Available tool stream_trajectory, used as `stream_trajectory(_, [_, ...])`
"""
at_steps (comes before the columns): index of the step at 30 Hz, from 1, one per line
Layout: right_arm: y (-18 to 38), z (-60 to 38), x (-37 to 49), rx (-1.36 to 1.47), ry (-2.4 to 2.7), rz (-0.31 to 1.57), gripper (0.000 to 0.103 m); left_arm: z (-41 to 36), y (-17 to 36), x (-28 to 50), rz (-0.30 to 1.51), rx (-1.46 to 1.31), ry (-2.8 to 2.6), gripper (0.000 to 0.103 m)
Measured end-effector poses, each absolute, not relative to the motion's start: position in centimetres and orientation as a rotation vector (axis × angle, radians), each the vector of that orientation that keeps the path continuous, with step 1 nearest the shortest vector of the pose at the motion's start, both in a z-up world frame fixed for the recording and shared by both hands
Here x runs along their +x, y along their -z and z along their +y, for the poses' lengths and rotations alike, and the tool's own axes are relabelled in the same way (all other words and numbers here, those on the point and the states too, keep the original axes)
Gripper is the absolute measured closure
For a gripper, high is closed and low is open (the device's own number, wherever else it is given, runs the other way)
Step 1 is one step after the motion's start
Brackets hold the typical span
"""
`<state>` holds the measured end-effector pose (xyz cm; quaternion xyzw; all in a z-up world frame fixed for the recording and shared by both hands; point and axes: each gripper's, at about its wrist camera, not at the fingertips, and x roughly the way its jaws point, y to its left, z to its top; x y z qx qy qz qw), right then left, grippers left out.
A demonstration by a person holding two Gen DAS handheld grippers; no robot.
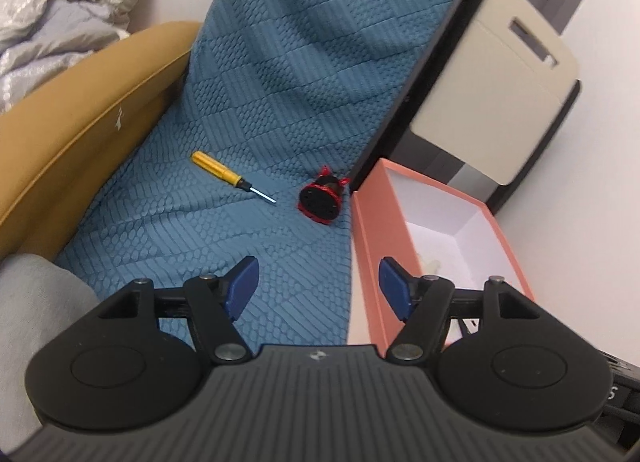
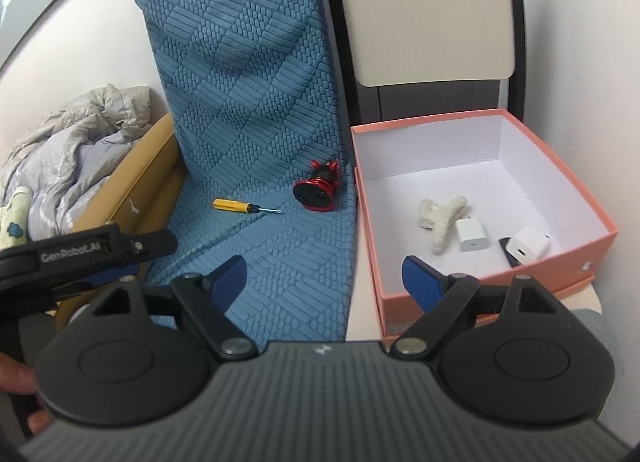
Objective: Organize rigid objects
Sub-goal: 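Withdraw both open tools from the pink box back over the cushion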
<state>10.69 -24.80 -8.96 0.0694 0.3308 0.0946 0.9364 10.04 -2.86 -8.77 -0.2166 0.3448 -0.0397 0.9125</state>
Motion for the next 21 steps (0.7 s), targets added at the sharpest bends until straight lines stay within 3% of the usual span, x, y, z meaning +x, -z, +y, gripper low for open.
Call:
stream_trajectory(7, [10.7, -23.3, 15.5, 0.158, -0.193, 0.704, 0.017, -0.9, 12.5, 15.5, 0.749, -0.497, 0.071, 0.032])
stream_trajectory(21, [14.4, -19.6, 24.8, 0.122, -0.158, 0.751, 0.03, 3.1, 20.9, 27.5, 0.833, -0.577, 0.062, 0.032])
